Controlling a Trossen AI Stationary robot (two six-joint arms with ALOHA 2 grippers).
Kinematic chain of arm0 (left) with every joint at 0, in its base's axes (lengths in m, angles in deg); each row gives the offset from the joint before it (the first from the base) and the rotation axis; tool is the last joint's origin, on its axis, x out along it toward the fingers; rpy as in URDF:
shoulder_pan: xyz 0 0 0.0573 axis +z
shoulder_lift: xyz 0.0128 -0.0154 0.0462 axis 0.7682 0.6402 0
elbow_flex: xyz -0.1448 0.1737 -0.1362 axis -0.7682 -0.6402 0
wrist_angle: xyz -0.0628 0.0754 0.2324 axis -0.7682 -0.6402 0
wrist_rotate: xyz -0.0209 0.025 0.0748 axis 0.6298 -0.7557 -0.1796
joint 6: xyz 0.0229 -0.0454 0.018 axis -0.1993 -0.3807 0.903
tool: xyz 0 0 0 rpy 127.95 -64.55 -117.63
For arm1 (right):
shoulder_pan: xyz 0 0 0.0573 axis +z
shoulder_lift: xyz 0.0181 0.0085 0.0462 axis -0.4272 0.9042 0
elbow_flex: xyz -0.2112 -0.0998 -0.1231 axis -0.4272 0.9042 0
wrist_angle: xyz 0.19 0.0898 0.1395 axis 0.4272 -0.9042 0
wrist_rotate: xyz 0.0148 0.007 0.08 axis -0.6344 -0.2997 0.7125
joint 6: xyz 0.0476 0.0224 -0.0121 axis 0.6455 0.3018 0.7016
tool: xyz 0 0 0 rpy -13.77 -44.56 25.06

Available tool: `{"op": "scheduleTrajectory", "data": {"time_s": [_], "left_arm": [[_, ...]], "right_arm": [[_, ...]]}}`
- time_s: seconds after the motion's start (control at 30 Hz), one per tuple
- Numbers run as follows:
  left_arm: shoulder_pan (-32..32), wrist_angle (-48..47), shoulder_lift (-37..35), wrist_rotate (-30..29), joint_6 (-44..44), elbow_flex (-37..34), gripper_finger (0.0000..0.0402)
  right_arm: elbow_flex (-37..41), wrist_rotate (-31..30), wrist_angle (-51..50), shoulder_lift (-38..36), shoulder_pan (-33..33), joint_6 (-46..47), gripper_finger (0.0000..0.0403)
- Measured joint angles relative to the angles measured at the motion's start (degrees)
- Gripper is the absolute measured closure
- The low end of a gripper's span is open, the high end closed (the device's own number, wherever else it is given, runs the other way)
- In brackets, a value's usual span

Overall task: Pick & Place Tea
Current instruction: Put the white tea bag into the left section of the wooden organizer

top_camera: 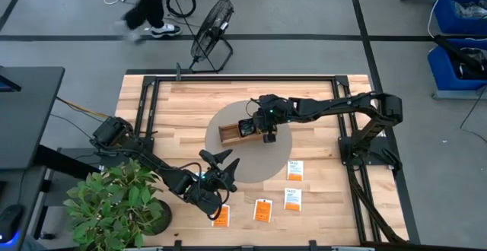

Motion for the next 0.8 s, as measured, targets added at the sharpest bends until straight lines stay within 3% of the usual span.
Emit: {"op": "scheduleTrajectory", "data": {"time_s": [0.17, 0.33, 0.5, 0.63, 0.8], "left_arm": [[0.0, -0.8, 0.0, 0.1, -0.2, 0.0, 0.0177], [0.6, -3.9, 0.0, 1.5, -3.4, 0.0, 0.0177], [2.9, -10.6, 0.0, 7.1, -10.8, -0.1, 0.0177], [5.0, -15.4, 0.0, 10.3, -15.9, -0.1, 0.0177], [6.2, -18.7, 0.0, 12.3, -19.5, -0.1, 0.0177]], "right_arm": [[0.0, -1.6, -5.7, -5.1, 0.9, 1.1, 0.0265], [0.0, -1.5, -18.5, -13.2, 4.6, 8.4, 0.0264], [0.0, -1.3, -31.5, -19.2, 12.3, 19.7, 0.0264], [0.0, -6.2, -39.9, -20.2, 20.0, 29.0, 0.0264], [4.7, -9.7, -43.1, -20.1, 26.3, 40.2, 0.0264]]}}
